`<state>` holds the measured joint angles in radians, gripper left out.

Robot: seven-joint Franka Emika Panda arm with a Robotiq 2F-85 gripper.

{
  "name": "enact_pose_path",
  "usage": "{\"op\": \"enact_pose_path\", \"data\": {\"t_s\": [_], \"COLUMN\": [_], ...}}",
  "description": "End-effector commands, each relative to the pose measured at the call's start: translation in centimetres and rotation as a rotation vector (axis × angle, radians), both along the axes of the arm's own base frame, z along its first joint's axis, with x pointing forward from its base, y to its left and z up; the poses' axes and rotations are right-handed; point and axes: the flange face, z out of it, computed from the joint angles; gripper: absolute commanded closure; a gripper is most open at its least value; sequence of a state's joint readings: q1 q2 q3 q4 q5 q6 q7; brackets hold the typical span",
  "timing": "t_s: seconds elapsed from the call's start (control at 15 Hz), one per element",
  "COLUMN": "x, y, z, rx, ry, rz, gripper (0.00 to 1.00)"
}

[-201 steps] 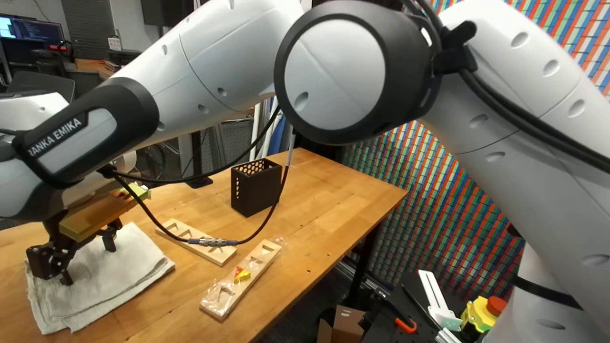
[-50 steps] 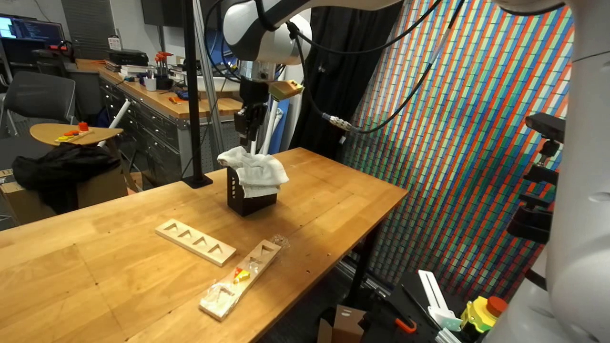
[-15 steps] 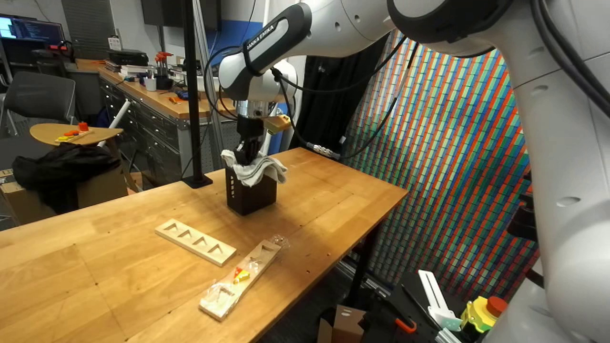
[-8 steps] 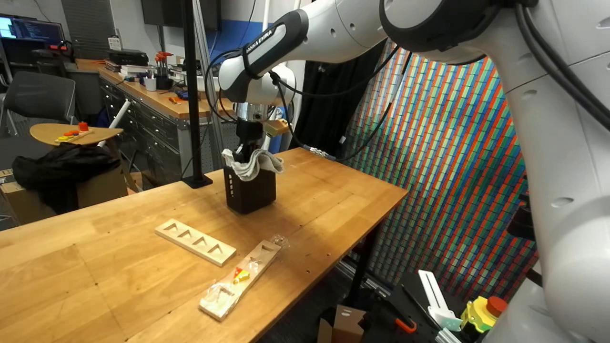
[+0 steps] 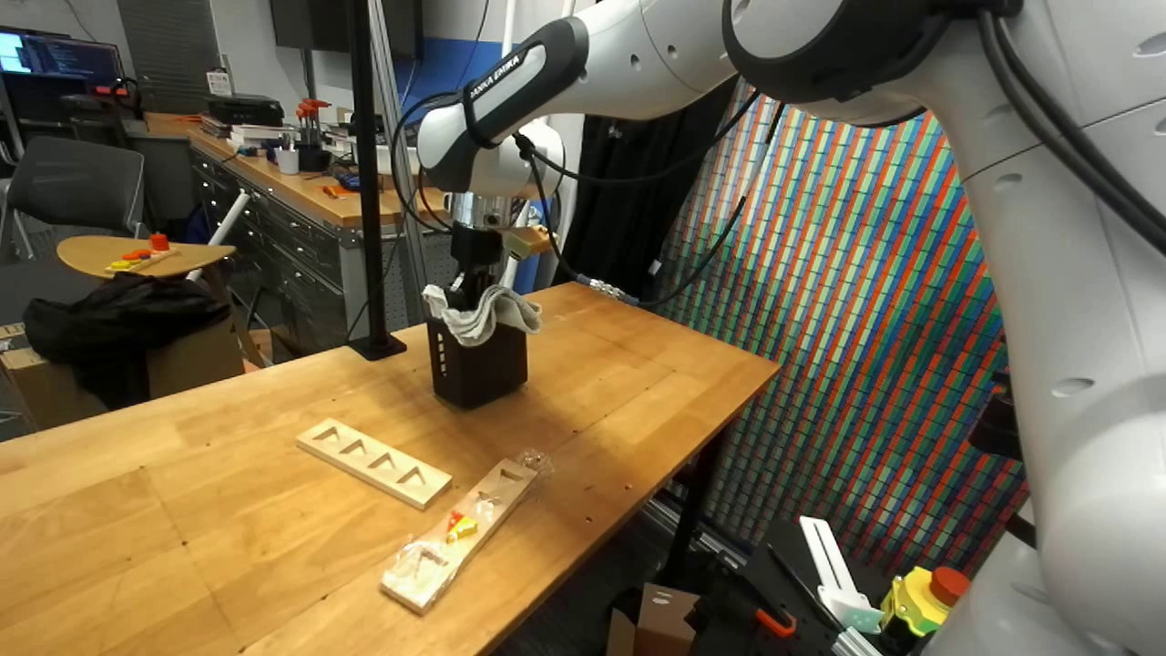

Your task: Put the white towel in the black box

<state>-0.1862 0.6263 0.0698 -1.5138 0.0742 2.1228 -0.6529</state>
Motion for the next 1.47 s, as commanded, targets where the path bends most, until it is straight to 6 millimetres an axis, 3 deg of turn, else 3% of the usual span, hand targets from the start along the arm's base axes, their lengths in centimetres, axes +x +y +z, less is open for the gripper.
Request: {"op": "enact_pose_path", "data": {"t_s": [0.0, 0.8, 1.2, 1.4], "x": [0.2, -0.6, -2.1, -2.7], "y": [-0.3, -1.0, -1.8, -0.5], "z": [2.1, 3.7, 7.5, 9.0], "rx": [-0.007, -0.021, -0.065, -0.077], "ry": [-0.027, -0.050, -0.062, -0.040], "rz": [0.011, -0.008, -0.036, -0.083], "gripper": [0.87, 0.89, 0.89, 0.87]}}
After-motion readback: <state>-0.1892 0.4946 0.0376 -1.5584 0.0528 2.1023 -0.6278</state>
